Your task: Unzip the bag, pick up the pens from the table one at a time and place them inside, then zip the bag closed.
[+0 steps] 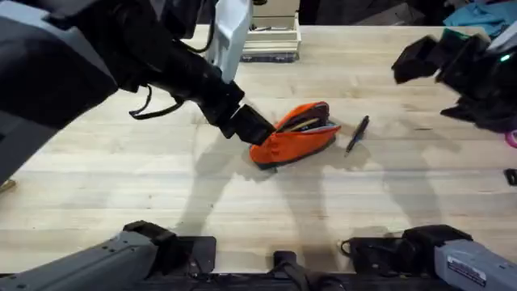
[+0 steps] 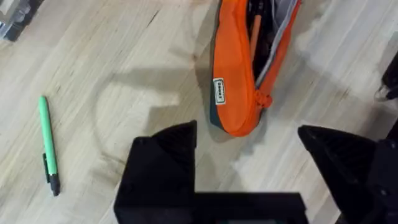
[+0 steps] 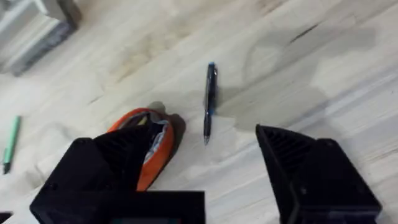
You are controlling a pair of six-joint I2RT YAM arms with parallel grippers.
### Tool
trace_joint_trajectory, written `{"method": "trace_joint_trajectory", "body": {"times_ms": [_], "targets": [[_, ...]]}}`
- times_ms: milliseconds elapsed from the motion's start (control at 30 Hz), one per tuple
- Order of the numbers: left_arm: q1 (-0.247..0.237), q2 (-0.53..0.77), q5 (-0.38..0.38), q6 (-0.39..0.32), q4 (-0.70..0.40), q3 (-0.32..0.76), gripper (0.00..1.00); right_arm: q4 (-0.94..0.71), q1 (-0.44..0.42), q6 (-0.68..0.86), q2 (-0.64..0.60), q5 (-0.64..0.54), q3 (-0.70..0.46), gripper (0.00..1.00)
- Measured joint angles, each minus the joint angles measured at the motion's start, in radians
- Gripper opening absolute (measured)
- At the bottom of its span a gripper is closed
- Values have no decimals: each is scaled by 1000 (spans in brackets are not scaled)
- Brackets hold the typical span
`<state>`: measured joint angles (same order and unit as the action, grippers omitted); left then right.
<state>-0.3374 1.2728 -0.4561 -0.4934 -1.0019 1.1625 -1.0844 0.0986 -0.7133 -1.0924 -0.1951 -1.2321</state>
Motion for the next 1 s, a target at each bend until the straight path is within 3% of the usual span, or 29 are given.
{"method": "trace_joint_trajectory", "body": {"times_ms": [33,333,1000], "targets": [[0,0,0,0,3,0,993,52,0,-6,0,1,80,998],[0,0,0,0,3,0,993,220,0,-24,-4,1,298,999],[0,0,0,0,3,0,993,403,19,-25,-296,1,339,997]]}}
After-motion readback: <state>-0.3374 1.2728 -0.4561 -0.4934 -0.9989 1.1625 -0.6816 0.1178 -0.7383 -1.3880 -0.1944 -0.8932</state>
